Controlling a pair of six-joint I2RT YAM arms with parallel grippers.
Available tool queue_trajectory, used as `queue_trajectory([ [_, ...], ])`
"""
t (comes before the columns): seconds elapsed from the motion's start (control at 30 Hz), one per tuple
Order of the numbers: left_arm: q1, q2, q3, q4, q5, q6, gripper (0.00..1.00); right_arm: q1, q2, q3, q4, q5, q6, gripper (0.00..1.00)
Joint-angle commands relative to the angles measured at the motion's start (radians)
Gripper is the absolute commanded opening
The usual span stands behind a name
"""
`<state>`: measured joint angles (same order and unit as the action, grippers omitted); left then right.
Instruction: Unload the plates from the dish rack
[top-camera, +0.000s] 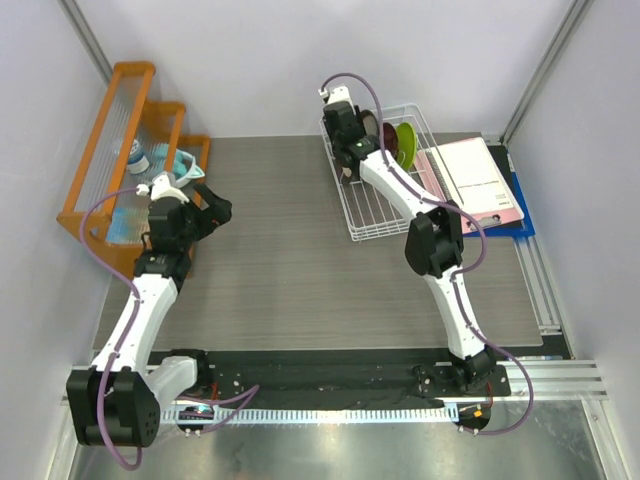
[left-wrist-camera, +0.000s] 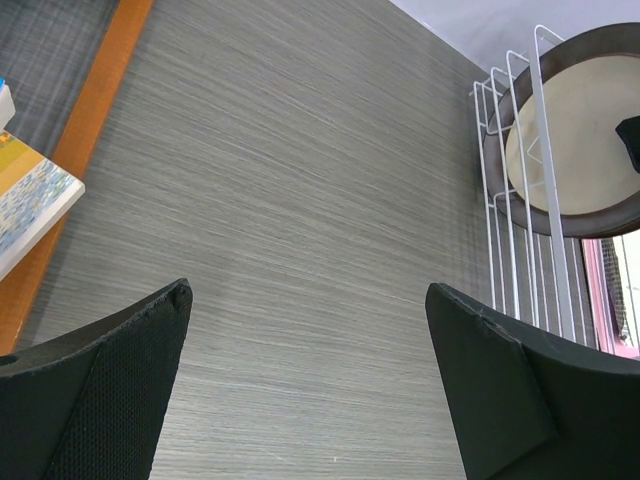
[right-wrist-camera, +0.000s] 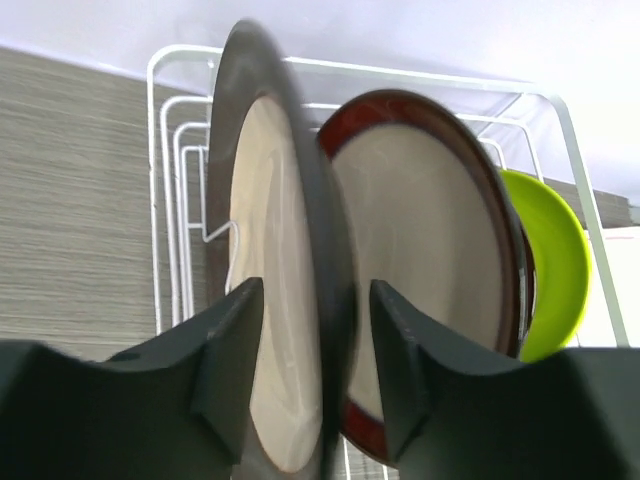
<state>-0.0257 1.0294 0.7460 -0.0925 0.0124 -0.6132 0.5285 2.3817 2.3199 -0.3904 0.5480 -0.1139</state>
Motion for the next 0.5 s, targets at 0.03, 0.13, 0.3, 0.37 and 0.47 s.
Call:
queue_trajectory([
  [0.03,-0.005,0.009,0.024,0.059,0.020,0.012,0.99,0.001,0.022,0.059,0.012,0.061,-0.021,0.43],
  [0.13,-0.008,0.017,0.021,0.060,0.018,0.012,0.99,0.001,0.027,0.059,0.010,0.075,-0.020,0.25],
  [0.3,-0.013,0.034,0.021,0.065,0.018,0.016,1.00,0.010,0.025,0.061,0.024,0.119,-0.029,0.01],
  [0.37,-0.014,0.037,0.023,0.065,0.014,0.016,0.99,0.021,0.022,0.058,0.053,0.177,-0.049,0.01],
  [0.47,-0.022,0.047,0.024,0.062,0.005,0.021,0.99,0.045,0.010,0.041,0.122,0.257,-0.099,0.01],
])
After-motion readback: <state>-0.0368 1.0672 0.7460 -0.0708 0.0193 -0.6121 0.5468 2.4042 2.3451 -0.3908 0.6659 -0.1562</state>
